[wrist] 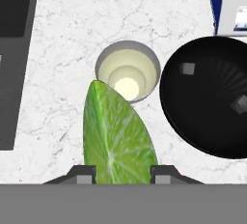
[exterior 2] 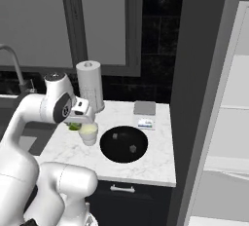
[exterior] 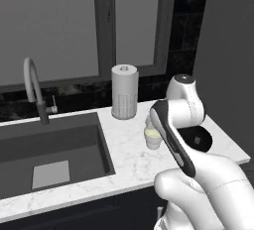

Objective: Grab a lemon wedge from the fridge and one ice cube from the ice bowl, and put them in the glass of lemonade.

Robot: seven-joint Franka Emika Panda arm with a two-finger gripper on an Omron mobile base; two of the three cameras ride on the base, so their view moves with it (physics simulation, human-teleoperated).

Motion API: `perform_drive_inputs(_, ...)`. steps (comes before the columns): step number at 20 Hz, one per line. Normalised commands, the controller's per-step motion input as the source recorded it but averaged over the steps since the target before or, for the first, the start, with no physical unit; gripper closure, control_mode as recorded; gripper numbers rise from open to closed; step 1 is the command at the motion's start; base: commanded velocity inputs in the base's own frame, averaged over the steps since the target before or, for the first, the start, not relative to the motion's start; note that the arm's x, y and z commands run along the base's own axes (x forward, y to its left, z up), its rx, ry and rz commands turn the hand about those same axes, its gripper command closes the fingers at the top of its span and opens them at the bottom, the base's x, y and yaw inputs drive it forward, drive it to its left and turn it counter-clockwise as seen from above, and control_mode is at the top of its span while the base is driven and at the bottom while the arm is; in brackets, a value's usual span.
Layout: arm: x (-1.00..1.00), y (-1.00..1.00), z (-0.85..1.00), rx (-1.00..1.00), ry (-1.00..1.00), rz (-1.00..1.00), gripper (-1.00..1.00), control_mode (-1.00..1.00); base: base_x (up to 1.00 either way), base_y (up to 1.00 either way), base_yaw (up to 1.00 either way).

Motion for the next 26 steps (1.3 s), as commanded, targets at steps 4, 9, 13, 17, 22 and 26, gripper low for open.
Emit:
perform_drive_inputs(4,0.48,0.00,0.00,-0.02,0.10,0.00,1.00,-1.00,0.00,0.00,0.00)
perform_drive_inputs(9,0.46,0.00,0.00,-0.01,0.02,0.00,1.00,-1.00,0.00,0.00,0.00)
perform_drive_inputs(13,0.25,0.00,0.00,0.00,0.00,0.00,1.00,-1.00,0.00,0.00,0.00)
perform_drive_inputs(17,0.04,0.00,0.00,0.00,0.00,0.00,1.00,-1.00,0.00,0.00,0.00)
perform_drive_inputs(22,0.01,0.00,0.00,0.00,0.00,0.00,1.00,-1.00,0.00,0.00,0.00)
perform_drive_inputs(26,0.14,0.00,0.00,0.00,0.00,0.00,1.00,-1.00,0.00,0.00,0.00)
